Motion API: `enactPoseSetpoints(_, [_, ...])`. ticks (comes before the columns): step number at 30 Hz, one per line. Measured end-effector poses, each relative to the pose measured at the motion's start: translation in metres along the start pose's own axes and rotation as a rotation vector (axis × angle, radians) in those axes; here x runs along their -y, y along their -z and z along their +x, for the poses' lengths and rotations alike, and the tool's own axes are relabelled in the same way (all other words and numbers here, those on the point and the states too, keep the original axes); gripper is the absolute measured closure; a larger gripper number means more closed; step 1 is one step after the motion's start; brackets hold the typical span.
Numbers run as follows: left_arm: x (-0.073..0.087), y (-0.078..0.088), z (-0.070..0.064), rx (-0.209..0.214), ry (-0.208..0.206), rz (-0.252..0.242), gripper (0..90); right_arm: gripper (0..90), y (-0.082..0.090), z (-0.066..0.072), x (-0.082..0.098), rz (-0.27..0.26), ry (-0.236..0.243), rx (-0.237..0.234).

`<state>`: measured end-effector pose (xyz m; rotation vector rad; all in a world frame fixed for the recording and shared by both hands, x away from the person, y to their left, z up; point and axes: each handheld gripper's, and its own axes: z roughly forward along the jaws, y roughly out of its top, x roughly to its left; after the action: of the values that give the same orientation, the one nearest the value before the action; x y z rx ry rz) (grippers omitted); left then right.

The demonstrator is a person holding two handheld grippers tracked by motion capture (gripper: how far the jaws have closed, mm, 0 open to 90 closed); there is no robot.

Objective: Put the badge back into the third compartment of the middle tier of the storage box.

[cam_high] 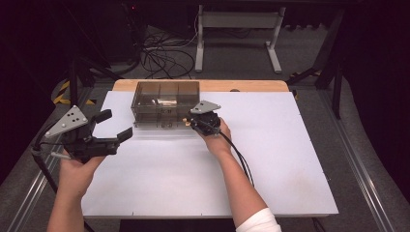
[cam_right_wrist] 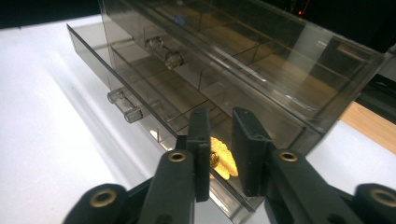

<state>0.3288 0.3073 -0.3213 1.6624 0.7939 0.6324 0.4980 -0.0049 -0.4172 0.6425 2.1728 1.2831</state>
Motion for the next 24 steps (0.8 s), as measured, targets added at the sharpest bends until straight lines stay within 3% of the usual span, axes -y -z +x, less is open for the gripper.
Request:
enactPoseSetpoints(5, [0.0, 0.0, -0.001, -0.003, -0.002, -0.001, 6.9, 65.7, 0.012, -0.003, 0.002, -0.033, -0.021, 0.006])
enactPoseSetpoints(24, [0.001, -0.007, -0.006, 0.006, -0.015, 0.005, 6.8, 40.2, 0.067, -0.007, -0.001, -0.185, -0.108, -0.072])
